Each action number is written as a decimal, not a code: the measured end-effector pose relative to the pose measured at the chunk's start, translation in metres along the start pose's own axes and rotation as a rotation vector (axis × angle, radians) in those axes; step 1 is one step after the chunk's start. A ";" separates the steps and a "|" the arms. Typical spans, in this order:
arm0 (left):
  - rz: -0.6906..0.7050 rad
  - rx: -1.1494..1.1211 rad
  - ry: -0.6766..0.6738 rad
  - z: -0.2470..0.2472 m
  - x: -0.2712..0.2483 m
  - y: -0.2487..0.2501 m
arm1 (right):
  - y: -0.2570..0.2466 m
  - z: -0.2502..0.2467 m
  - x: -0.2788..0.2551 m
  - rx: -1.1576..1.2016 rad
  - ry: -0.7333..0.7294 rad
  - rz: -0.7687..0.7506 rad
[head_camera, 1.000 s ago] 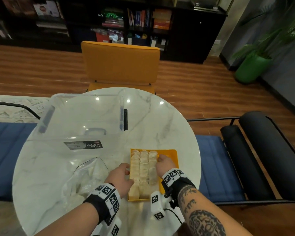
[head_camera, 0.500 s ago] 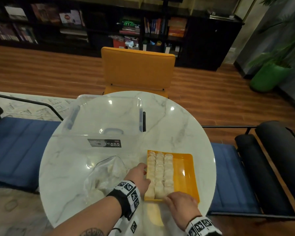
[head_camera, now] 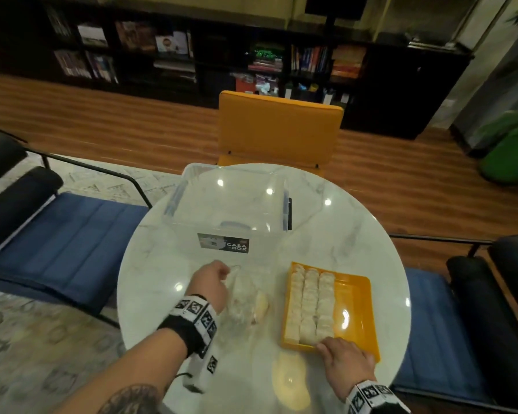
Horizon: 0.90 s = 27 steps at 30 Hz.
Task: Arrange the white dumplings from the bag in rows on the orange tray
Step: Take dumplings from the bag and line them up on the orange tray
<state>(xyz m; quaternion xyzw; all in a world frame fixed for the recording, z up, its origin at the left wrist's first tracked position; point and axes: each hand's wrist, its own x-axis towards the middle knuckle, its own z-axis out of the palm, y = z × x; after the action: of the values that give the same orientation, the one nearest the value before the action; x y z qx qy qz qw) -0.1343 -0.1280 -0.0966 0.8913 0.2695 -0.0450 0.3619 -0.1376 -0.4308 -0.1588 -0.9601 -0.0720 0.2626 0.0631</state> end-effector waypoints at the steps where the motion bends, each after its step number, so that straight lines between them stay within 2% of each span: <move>1: -0.038 0.130 -0.062 -0.002 0.003 -0.009 | 0.000 0.000 0.000 0.001 0.002 -0.002; 3: -0.057 0.313 -0.195 0.008 0.005 -0.019 | 0.000 0.000 0.000 0.002 0.001 -0.006; 6: 0.006 0.312 -0.257 0.036 0.002 -0.025 | 0.000 0.000 0.001 0.008 -0.009 -0.002; 9: -0.010 0.233 -0.266 0.058 0.006 -0.024 | 0.000 0.000 0.000 0.024 -0.009 0.002; 13: -0.024 0.401 -0.296 0.070 0.011 -0.019 | -0.002 -0.001 -0.002 0.032 -0.003 0.002; 18: -0.052 0.598 -0.239 0.085 0.003 -0.011 | -0.001 -0.001 -0.003 0.032 -0.003 -0.003; 21: 0.071 0.652 -0.228 0.092 0.003 -0.010 | -0.001 0.000 -0.003 0.035 -0.002 -0.006; 23: 0.104 0.635 -0.245 0.093 0.005 -0.010 | -0.001 -0.001 -0.002 0.029 -0.002 -0.007; 27: 0.070 0.561 -0.261 0.088 0.009 -0.012 | -0.001 -0.003 -0.003 0.026 -0.012 -0.015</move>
<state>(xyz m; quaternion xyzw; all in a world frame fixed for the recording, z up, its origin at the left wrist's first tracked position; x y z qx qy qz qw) -0.1231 -0.1755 -0.1709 0.9519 0.1668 -0.2191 0.1345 -0.1383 -0.4308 -0.1544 -0.9571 -0.0761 0.2687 0.0771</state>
